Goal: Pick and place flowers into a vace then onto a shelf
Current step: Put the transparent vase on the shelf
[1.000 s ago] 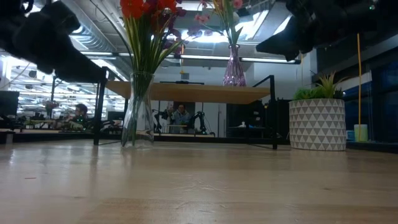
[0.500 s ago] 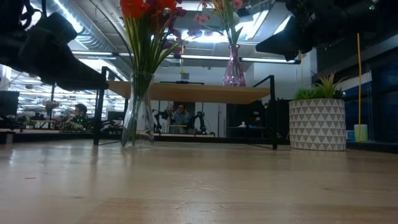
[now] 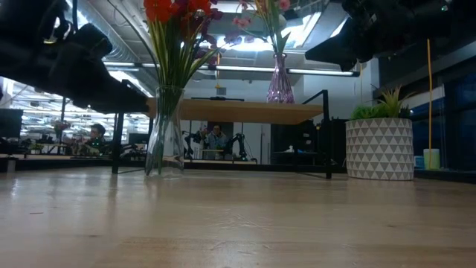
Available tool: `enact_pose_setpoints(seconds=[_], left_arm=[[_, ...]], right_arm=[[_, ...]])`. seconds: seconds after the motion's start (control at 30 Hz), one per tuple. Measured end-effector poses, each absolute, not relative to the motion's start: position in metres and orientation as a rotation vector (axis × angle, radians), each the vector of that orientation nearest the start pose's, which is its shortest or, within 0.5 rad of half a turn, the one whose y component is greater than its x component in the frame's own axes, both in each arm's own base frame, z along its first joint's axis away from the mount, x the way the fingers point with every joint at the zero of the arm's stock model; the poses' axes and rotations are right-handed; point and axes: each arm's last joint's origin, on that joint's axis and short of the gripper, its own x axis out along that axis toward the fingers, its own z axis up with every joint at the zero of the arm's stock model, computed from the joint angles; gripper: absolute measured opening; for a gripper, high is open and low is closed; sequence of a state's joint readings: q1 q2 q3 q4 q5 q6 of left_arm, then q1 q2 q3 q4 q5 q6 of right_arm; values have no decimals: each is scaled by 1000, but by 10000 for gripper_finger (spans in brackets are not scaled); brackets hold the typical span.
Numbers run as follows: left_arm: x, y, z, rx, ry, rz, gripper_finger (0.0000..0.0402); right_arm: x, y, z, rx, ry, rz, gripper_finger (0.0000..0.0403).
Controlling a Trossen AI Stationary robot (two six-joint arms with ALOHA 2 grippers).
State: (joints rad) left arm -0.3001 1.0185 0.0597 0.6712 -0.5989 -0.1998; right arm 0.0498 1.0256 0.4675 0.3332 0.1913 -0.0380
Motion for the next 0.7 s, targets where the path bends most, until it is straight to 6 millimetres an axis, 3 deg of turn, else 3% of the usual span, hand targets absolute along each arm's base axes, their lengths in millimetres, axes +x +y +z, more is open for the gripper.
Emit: enact_pose_setpoints(seconds=[0.7], left_arm=[[180, -17, 125, -70, 172, 270, 262]], right_arm=[[216, 5, 229, -64, 231, -137, 10]])
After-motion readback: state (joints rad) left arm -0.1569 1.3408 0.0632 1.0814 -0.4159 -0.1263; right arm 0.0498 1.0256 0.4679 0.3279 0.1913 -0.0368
